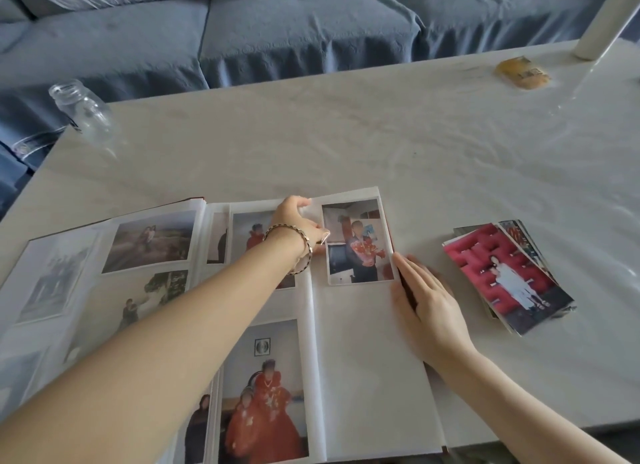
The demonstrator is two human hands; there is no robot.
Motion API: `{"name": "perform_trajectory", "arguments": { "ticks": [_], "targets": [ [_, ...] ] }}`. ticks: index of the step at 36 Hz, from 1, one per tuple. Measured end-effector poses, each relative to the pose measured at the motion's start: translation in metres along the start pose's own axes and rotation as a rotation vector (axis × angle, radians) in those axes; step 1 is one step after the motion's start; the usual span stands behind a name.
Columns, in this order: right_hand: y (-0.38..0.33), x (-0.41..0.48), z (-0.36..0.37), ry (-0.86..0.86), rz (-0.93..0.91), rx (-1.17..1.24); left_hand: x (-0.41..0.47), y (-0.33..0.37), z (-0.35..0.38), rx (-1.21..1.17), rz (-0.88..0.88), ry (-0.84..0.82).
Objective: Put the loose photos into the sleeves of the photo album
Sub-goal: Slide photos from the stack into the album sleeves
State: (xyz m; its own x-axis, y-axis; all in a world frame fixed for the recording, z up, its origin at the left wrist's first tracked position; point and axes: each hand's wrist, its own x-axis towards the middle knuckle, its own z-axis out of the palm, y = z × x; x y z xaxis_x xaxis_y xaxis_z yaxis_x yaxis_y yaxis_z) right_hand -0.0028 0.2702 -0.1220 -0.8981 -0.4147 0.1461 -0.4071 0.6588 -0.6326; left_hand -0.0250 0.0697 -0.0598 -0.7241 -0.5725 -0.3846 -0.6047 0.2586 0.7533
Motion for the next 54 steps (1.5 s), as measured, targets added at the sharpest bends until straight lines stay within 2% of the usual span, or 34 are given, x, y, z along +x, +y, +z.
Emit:
{"name": "perform_trajectory", "arguments": {
  "ticks": [5,8,11,20,26,30,34,39,42,45,47,49,54],
  "targets": [
    [0.002,0.001,0.002,0.008,-0.004,-0.017,-0.008,0.002,0.003,0.065,0.085,0.016],
    [0.001,0.001,0.001,-0.004,0.000,-0.017,-0.011,0.000,0.001,0.019,0.080,0.027],
    [0.001,0.000,0.000,-0.010,0.001,-0.021,-0.016,-0.004,0.003,0.081,0.114,0.102],
    [-0.001,0.000,-0.001,-0.024,0.014,-0.015,-0.032,-0.013,0.010,0.192,0.132,0.102],
    [-0.003,0.000,-0.002,-0.019,0.026,-0.012,-0.037,-0.017,0.013,0.313,0.258,0.128],
    [-0.005,0.000,-0.005,-0.024,0.021,-0.012,-0.039,-0.021,0.008,0.306,0.325,0.120],
    [-0.005,-0.001,-0.008,-0.058,-0.002,-0.038,-0.048,-0.028,0.007,0.563,0.483,0.091],
    [-0.003,0.000,-0.028,0.071,-0.188,-0.202,-0.069,-0.048,0.004,0.909,0.595,0.024],
    [0.012,0.000,-0.050,0.155,-0.075,-0.292,-0.081,-0.059,-0.005,1.021,0.599,-0.030],
    [0.026,0.001,-0.072,0.032,0.174,-0.389,-0.088,-0.070,-0.016,0.961,0.593,-0.037],
    [0.034,0.002,-0.083,-0.077,0.251,-0.469,-0.087,-0.079,-0.022,0.895,0.649,-0.006],
    [0.038,0.000,-0.089,-0.135,0.226,-0.536,-0.083,-0.084,-0.025,0.851,0.701,0.019],
    [0.034,0.000,-0.095,-0.148,0.153,-0.572,-0.078,-0.091,-0.025,0.749,0.850,0.093]
  ]
}}
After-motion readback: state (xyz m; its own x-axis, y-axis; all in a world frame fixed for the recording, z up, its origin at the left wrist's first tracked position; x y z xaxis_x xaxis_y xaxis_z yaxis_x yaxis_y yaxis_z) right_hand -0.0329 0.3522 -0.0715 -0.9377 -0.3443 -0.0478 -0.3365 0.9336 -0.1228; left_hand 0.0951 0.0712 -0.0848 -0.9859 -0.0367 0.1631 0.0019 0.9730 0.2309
